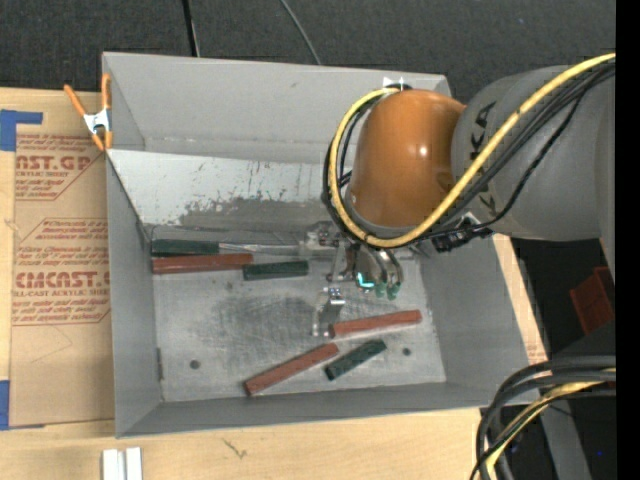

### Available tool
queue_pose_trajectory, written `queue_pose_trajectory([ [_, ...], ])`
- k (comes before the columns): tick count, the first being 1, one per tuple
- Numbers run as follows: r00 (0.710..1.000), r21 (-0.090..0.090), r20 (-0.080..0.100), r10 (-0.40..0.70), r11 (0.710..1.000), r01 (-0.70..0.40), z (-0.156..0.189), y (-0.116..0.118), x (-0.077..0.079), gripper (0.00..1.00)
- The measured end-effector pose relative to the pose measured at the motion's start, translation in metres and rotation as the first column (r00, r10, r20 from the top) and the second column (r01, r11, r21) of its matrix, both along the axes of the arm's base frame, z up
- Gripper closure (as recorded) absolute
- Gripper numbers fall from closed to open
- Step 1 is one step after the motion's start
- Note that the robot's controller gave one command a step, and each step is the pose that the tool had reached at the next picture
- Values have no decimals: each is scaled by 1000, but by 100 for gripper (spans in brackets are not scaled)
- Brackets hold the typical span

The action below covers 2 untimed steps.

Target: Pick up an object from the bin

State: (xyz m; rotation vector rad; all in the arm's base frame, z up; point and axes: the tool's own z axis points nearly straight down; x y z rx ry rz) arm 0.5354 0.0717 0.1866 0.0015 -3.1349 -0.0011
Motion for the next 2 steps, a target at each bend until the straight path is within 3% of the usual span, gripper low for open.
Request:
queue_pose_trajectory([
  [1,1000,1,8,-1,1000,1,4,0,2,0],
  [2,989,-1,11,149,989,-149,-53,-49,10,0],
])
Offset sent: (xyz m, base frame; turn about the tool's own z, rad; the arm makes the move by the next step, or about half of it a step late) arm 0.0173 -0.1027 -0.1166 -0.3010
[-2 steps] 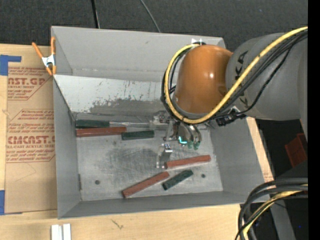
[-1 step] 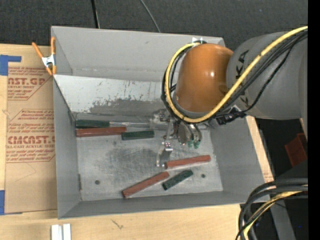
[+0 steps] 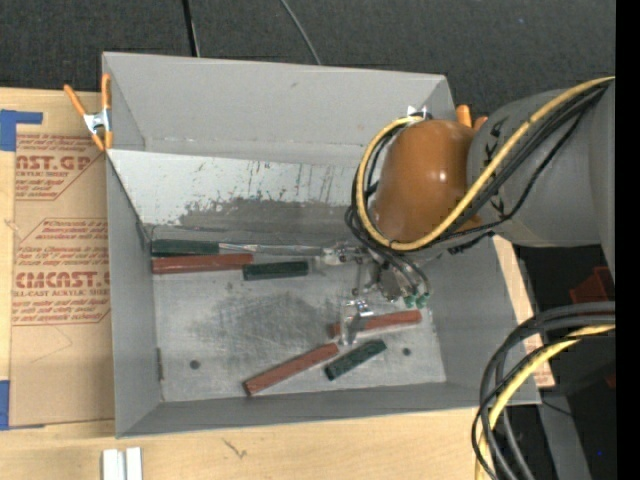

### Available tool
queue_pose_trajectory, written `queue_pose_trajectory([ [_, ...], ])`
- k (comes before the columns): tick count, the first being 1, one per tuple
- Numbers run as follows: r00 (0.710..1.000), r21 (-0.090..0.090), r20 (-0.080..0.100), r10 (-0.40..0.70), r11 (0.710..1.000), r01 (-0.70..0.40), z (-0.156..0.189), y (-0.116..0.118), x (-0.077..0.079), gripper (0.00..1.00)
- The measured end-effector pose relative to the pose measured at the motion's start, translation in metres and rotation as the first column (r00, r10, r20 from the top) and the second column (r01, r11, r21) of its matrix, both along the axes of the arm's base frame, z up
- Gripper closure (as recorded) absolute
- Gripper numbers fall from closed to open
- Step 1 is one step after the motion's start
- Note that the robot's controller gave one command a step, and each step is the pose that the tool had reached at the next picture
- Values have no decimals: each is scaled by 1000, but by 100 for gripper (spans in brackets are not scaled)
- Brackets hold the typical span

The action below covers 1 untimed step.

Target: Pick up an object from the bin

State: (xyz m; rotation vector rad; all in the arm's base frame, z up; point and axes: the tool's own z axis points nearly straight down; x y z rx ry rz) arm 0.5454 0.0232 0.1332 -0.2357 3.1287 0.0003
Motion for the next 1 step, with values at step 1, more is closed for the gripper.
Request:
queue_pose_trajectory([
  [1,1000,-1,-6,3,1000,-3,-10,-43,-31,0],
])
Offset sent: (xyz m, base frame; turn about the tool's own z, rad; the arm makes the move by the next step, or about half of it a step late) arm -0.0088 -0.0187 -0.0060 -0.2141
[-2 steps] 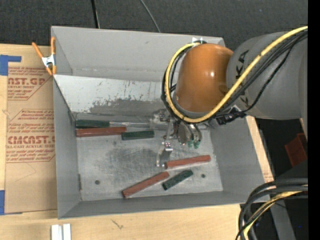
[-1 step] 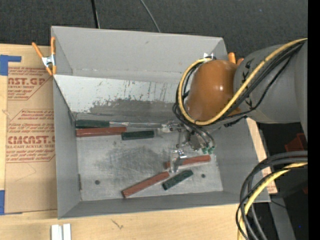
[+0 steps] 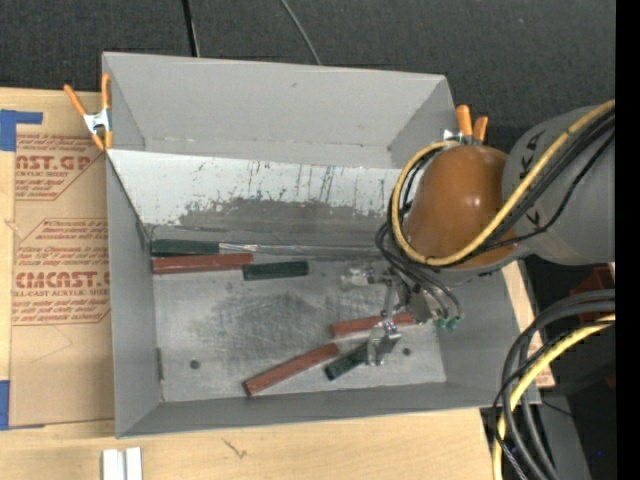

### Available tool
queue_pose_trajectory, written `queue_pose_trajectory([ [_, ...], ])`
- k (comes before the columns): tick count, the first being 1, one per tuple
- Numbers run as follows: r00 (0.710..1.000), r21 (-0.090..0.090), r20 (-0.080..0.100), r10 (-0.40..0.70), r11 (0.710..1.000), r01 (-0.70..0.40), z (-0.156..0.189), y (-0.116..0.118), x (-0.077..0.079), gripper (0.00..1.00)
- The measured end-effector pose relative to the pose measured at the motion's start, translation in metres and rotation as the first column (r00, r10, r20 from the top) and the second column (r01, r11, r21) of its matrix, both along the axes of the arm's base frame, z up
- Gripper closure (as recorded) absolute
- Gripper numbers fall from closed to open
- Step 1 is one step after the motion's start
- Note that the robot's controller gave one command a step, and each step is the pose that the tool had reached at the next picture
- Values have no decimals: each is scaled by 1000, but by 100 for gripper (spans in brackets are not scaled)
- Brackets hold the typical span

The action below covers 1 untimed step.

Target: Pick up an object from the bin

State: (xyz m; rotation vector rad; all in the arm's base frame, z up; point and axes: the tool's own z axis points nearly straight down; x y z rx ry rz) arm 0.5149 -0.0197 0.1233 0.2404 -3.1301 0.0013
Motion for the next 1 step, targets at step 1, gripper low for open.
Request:
queue_pose_trajectory([
  [1,986,1,3,166,986,-166,3,20,17,0],
])
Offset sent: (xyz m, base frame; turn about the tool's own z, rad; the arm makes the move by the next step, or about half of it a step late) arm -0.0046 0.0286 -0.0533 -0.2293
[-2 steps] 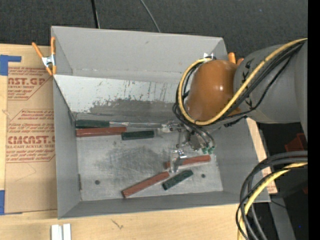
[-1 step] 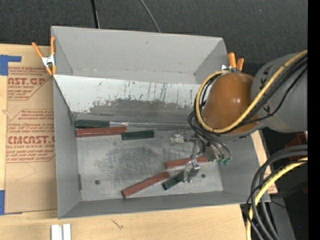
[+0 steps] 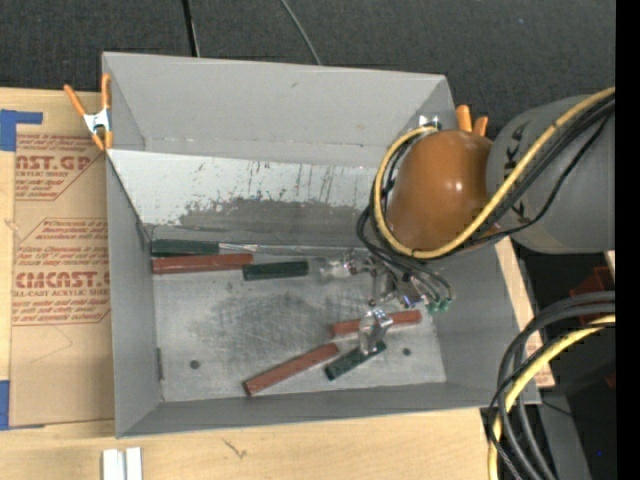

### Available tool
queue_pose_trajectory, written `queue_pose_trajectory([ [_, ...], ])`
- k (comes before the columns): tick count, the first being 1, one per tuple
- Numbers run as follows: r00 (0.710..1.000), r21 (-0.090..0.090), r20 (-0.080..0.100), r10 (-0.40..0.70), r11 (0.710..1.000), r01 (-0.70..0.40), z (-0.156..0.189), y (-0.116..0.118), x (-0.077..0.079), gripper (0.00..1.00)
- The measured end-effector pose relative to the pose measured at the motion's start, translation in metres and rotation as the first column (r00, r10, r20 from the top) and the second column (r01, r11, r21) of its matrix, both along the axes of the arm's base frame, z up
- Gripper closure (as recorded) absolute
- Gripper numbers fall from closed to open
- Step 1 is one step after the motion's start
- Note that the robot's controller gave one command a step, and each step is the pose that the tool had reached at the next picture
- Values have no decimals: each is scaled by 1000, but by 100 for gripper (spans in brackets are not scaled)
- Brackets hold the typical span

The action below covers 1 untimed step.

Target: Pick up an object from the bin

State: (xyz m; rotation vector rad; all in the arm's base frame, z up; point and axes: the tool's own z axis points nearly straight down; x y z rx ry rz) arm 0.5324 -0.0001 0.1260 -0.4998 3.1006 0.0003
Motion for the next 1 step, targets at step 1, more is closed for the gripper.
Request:
queue_pose_trajectory([
  [1,998,1,2,59,998,-59,-52,8,-19,0],
])
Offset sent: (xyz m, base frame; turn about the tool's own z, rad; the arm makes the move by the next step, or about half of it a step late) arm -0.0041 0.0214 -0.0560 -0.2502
